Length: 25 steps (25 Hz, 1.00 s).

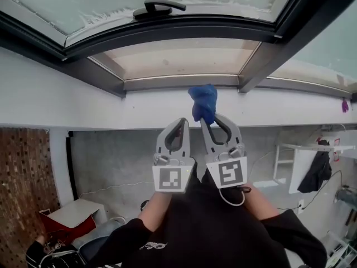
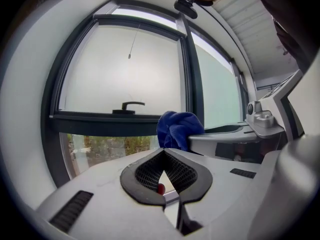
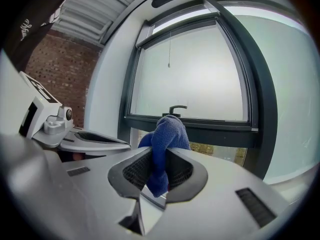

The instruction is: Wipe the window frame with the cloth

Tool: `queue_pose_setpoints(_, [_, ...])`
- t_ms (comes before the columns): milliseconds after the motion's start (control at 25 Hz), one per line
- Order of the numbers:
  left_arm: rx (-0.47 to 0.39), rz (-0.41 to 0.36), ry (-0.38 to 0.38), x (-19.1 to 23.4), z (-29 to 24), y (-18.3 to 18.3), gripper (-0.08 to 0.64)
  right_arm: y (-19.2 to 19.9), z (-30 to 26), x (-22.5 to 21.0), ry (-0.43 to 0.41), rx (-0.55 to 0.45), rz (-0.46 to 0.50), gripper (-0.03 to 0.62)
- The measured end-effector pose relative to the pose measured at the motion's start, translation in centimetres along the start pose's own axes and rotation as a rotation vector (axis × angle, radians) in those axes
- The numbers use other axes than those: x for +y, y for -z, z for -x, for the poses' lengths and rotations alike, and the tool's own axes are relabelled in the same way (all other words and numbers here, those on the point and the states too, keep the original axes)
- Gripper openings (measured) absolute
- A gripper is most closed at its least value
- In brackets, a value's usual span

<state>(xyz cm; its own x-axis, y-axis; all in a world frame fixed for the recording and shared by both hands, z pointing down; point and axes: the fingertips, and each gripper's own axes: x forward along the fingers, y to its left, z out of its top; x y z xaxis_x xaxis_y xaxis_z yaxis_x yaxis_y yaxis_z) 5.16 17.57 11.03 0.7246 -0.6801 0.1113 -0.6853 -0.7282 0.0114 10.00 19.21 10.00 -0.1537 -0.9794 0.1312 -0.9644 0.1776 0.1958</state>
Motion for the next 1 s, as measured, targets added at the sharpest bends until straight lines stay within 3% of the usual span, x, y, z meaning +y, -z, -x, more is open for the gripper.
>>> queue_pose_setpoints(240, [0.011,0.022,0.133,3.3,-2.0,0.1,0.005,-0.3,-3.2,-0.2,0.167,0.043,-0.054,0.052])
queue_pose_setpoints(520, [0.015,-0.020,0.339,-0.1,-7.3,0.8,0.005,1.8,-1.8,-5.0,0.427,0.060,-0.180,0.052])
queue_pose_setpoints(720, [0.025,-0.033,0.371,-2.2,-11.3,1.0,0.005,3.9,-1.7,-8.6,0.503,0.077,-0.225,0.052])
queue_pose_setpoints(1000, [0.089,-0.078,0.345,-4.4,-16.8,2.9,0.005,8.6,-4.4,-15.2,0.535,0.079,-0.331,0.052])
